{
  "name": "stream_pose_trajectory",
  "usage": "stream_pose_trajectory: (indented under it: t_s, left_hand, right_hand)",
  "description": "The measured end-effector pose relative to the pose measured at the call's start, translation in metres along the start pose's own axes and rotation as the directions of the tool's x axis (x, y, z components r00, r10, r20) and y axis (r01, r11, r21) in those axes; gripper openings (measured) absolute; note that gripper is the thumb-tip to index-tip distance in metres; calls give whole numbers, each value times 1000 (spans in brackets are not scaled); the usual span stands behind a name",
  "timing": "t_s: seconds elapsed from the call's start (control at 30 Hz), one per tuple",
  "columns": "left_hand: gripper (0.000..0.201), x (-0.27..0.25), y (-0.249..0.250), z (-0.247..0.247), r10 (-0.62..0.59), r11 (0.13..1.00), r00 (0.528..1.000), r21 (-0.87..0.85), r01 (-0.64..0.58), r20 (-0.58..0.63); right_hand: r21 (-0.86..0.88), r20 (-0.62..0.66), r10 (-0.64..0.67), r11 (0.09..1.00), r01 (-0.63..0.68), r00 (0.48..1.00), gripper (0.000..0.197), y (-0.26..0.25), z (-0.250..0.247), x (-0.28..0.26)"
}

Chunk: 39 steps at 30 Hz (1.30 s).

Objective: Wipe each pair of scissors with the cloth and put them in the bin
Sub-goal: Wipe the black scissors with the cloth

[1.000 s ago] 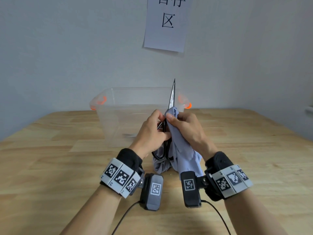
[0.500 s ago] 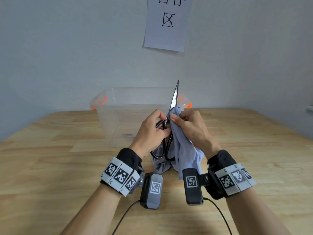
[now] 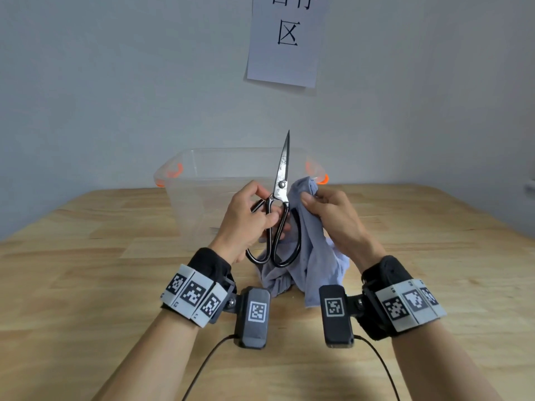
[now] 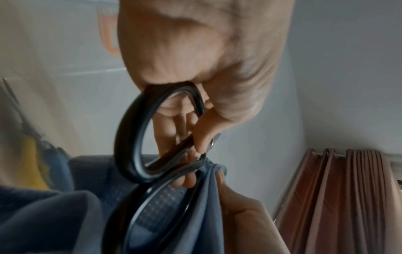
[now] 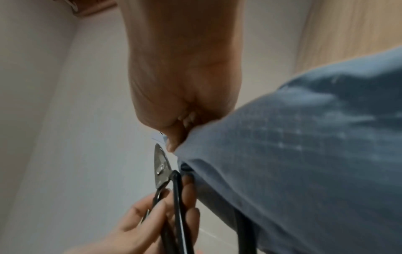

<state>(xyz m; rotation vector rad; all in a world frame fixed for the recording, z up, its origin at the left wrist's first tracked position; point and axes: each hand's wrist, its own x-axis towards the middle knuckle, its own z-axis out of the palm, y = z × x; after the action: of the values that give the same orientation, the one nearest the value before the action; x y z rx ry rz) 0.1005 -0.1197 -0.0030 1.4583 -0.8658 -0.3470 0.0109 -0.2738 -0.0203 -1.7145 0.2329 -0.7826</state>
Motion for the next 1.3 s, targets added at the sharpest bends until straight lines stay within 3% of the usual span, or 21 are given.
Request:
stream_pose_trajectory:
  t_s: [0.1,0.27,0.43,0.63,0.77,1.03,1.17,1.3]
  left_hand:
    - [24,1,-1,0,4,1000,1000,-17,-4,-7]
    - [18,2,-3,2,9,1000,1000,26,-8,-15]
    - [18,4,-8,5,3,996,999,93,0,-39]
    - [18,5,-6,5,61,987,998,150,-57,-18]
    - [21,5,-8,6,88,983,996,159,-87,3]
    - [23,2,-8,9,103,975,993,191,-112,52]
    - [19,2,-5,8,126,968,989,210,-140,76]
    - [22,4,-8,5,130,968,988,205,-145,84]
  right_hand:
    - [46,113,37,998,-42,993,18,-4,0,-2]
    - [33,161,-14,999,9,987,22,-6,5,-3]
    - [2,138,-31,1000,31,990,30,-7,7,-2]
    - [171,110,39,984,-58,993,23,-8,10,-2]
    - [176,12,45,983,-46,999,33,-8,18,-4]
    - [256,-140,18,966,19,990,28,0,30,-4]
    - [247,-147,15,969,22,989,31,2,35,-2]
    - [153,-65,33,988,-23,997,25,2,35,-1]
